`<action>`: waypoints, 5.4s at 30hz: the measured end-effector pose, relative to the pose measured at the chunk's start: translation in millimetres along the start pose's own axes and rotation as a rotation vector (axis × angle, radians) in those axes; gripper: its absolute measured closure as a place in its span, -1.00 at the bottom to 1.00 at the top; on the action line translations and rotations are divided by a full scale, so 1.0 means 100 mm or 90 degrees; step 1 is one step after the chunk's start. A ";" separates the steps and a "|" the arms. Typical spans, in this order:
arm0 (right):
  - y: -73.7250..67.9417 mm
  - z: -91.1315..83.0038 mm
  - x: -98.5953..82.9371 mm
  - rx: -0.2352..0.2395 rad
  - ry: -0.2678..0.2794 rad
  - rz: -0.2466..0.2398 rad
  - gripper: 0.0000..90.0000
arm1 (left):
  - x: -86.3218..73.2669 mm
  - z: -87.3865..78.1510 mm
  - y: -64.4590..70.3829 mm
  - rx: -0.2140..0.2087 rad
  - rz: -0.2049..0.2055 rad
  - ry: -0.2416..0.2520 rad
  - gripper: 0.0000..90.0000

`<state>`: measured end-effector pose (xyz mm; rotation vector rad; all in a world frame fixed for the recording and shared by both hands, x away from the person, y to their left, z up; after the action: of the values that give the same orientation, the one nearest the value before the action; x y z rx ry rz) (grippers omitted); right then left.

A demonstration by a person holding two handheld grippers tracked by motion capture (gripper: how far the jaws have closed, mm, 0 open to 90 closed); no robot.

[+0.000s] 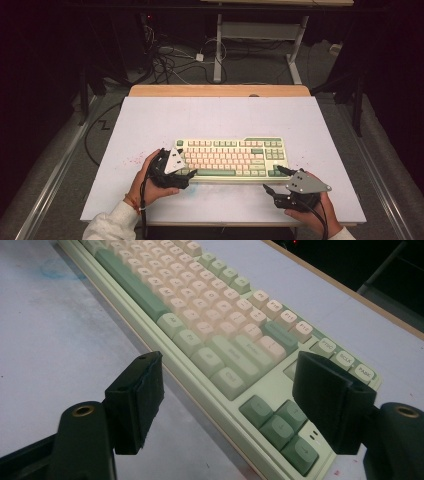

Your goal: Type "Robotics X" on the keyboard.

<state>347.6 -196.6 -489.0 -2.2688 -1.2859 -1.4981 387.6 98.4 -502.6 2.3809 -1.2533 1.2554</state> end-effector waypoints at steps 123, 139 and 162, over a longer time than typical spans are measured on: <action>-0.10 0.19 0.18 0.024 0.005 -0.012 -0.36 | 0.20 0.19 -0.12 -0.053 -0.052 -0.043 0.76; -0.13 0.17 0.17 0.034 0.006 -0.010 -0.37 | 0.24 0.09 -0.09 -0.020 -0.041 -0.006 -0.01; -0.11 0.11 0.14 0.030 0.005 -0.006 -0.37 | 0.33 -0.04 0.24 -0.048 -0.021 0.033 -0.28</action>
<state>349.8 -175.9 -487.1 -2.2287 -1.3175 -1.4636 376.7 65.0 -480.6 2.2912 -1.2197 1.2298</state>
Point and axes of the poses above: each handheld gripper's, and its own axes: z roughly forward along the jaws, x roughly out of its top, y roughly to its right, the point moved 9 cm from there along z, roughly forward along the jaws, and after that the axes turned 3 degrees about -z, right-handed, at the moved point
